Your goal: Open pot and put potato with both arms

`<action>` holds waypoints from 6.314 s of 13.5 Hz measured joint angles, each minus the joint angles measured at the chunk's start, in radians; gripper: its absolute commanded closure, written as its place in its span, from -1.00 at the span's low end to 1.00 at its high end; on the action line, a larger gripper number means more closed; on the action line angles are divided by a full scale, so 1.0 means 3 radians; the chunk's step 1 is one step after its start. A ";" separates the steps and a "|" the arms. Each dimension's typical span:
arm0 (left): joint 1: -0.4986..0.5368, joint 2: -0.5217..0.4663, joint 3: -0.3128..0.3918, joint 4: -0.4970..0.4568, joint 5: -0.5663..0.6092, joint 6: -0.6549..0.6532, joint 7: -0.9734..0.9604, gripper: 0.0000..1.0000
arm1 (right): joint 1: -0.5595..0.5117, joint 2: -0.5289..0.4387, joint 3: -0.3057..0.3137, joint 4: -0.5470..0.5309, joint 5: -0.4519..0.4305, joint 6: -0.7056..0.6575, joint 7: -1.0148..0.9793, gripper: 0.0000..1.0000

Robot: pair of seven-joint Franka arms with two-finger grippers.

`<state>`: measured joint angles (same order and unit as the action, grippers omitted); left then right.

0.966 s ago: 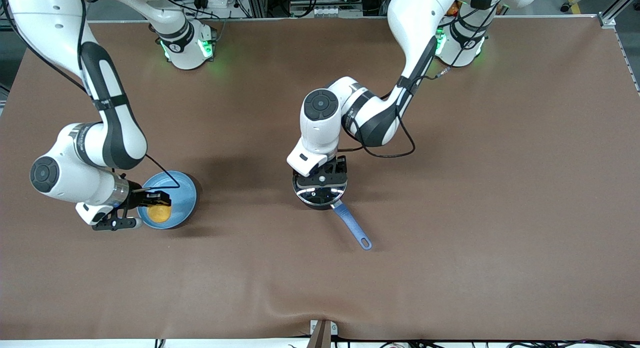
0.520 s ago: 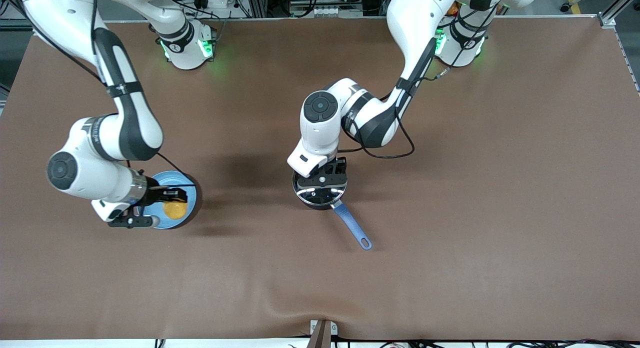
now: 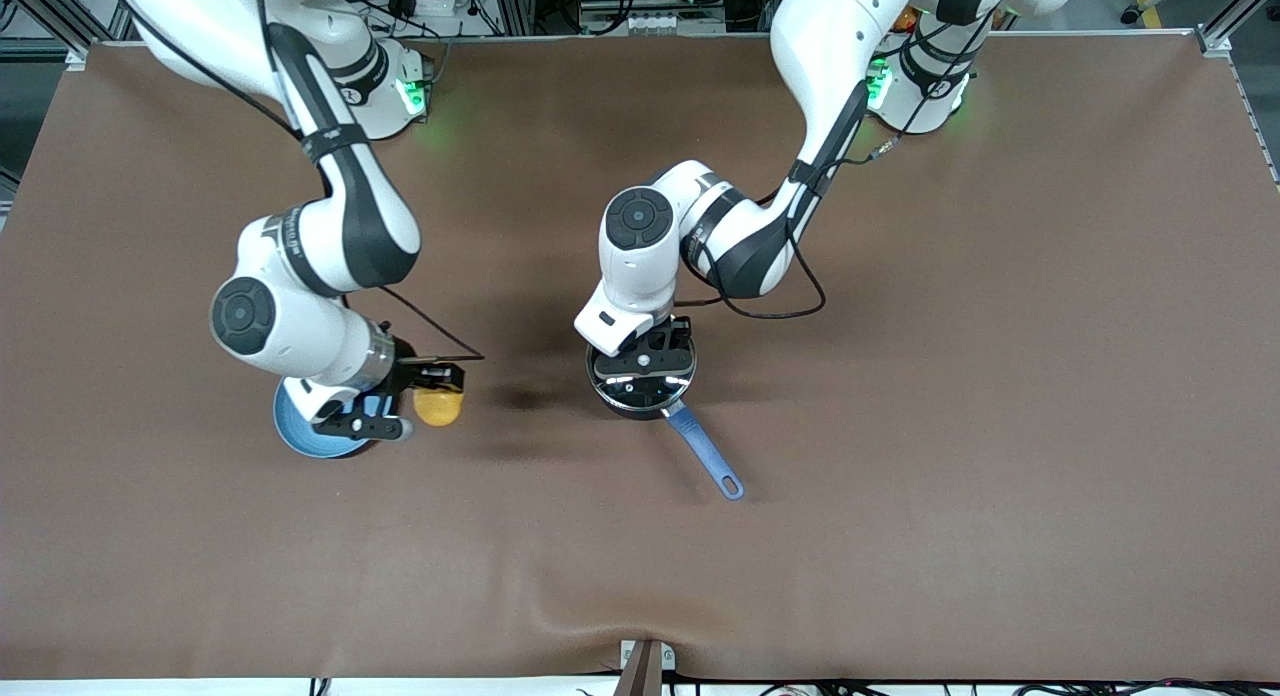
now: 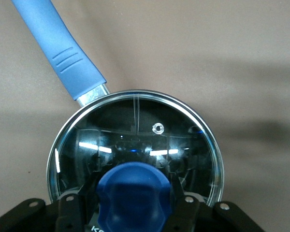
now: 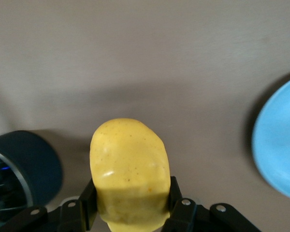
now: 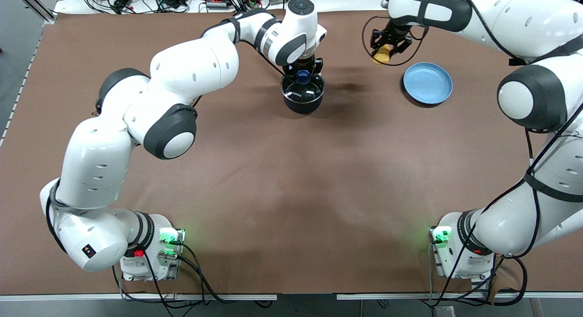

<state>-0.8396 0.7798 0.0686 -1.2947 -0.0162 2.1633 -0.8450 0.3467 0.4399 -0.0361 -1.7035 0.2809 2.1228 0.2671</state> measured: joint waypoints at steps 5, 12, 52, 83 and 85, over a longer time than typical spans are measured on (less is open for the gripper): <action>0.0080 -0.0269 0.0026 0.0101 -0.0017 -0.0166 0.0154 1.00 | 0.0209 0.0002 -0.0001 0.0063 0.0120 0.0112 0.0279 1.00; 0.0937 -0.1072 0.0052 -0.0259 -0.0020 -0.0984 0.1396 1.00 | 0.0898 0.0148 -0.0001 0.0104 0.0292 0.0706 0.0716 1.00; 0.2258 -0.1299 -0.0097 -0.2370 -0.0043 0.1086 0.2437 -1.00 | 0.1473 0.1165 -0.0179 0.1056 -0.0430 0.0509 0.1512 -1.00; 0.2367 -0.2321 -0.0038 -0.0560 -0.0032 -0.1900 0.2412 -1.00 | -0.0642 -0.1258 -0.0361 0.0371 -0.0777 -0.1538 -0.0637 -1.00; 0.2367 -0.2337 -0.0036 -0.0560 -0.0032 -0.1947 0.2412 -1.00 | -0.0644 -0.1313 -0.0361 0.0329 -0.0778 -0.1484 -0.0636 -1.00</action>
<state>-0.1294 0.0786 0.0577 -1.4626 -0.0259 1.5791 -0.1215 0.1535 0.0460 -0.1444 -1.6049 0.0476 1.6777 0.0762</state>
